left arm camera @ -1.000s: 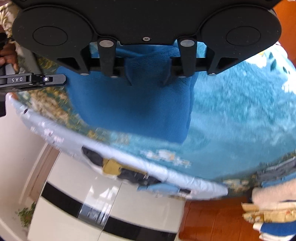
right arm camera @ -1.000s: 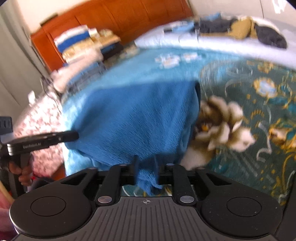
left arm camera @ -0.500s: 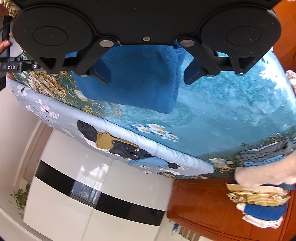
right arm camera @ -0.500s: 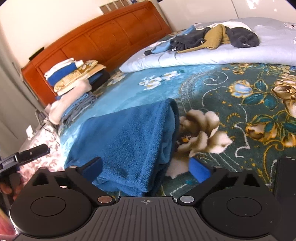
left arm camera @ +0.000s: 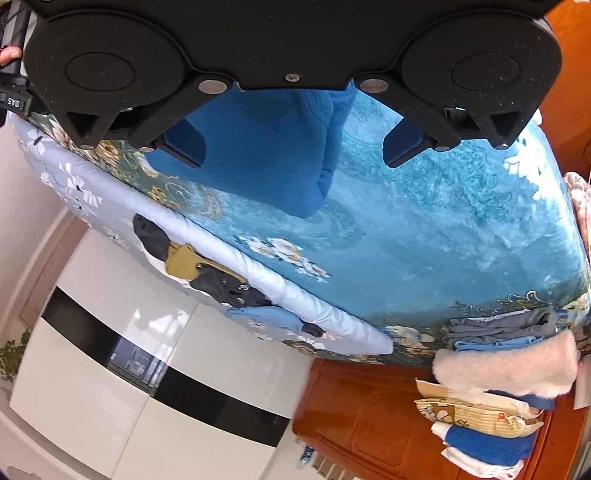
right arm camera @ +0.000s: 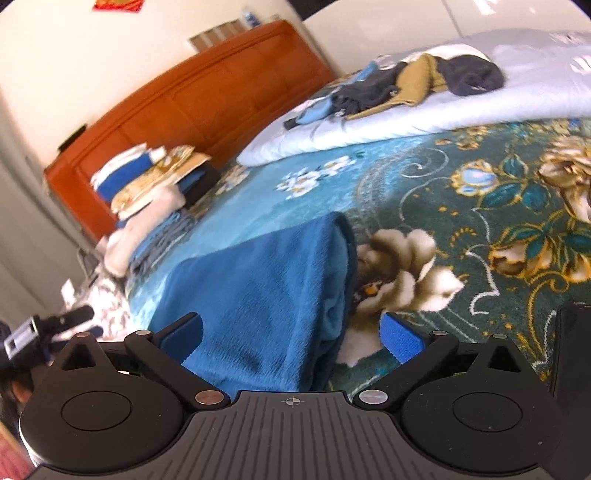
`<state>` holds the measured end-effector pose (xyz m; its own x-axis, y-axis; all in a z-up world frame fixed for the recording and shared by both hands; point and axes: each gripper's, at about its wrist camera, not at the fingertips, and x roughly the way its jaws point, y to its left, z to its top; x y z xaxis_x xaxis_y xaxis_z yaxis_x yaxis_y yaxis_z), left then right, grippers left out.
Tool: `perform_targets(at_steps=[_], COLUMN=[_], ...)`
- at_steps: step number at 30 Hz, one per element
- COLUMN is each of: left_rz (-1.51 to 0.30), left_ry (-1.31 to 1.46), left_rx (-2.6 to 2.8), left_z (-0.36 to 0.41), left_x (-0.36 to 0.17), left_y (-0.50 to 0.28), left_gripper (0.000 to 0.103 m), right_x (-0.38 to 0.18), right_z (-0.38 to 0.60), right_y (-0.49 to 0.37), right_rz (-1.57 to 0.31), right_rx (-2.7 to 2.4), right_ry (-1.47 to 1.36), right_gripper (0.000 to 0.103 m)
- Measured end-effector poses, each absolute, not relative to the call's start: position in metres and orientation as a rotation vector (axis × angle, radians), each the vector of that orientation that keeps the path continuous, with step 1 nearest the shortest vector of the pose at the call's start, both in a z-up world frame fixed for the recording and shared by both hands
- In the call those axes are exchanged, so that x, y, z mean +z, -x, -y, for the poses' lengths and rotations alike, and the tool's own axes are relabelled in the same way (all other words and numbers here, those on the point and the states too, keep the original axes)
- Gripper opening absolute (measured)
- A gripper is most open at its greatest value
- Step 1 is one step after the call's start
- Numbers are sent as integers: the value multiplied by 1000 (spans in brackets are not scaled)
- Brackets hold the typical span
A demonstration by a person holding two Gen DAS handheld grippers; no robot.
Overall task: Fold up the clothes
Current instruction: 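Open both grippers and withdraw them from the folded jacket, then grasp the folded blue fleece bundle with both grippers and lift it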
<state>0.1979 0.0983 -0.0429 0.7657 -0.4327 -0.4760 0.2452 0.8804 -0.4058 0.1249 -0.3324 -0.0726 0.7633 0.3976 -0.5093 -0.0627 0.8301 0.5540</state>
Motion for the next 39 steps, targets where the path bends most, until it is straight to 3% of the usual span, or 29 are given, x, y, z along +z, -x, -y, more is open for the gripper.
perform_targets(at_steps=[13,17,21,35,37,39], left_rz=[-767,-852,-918,-1006,-1000,-997], left_ry=[432,489,470,574,577,594], left_rx=[-423,-523,-591,-781,-798,-805], left_z=[-99,-102,-100,-102,-102,-100], left_x=[-78,-97,-108,-151,-152,-153], left_y=[-281,-306,-324,-348,-346,-344], left_gripper=[100,95,87,84,80,76], right_x=[-100,-108,-117,-141,-141,-141], right_z=[336,335,334,335,334,333], right_y=[-171,-184,-198,-231,-231,-231], right_rz=[-774,-810,-845,-922,-922,-923], right_rx=[322,347,373,451,449,445], right_ry=[-604,-633,-663,-763,-767,-777], right_gripper=[103,102,89,86,82,71])
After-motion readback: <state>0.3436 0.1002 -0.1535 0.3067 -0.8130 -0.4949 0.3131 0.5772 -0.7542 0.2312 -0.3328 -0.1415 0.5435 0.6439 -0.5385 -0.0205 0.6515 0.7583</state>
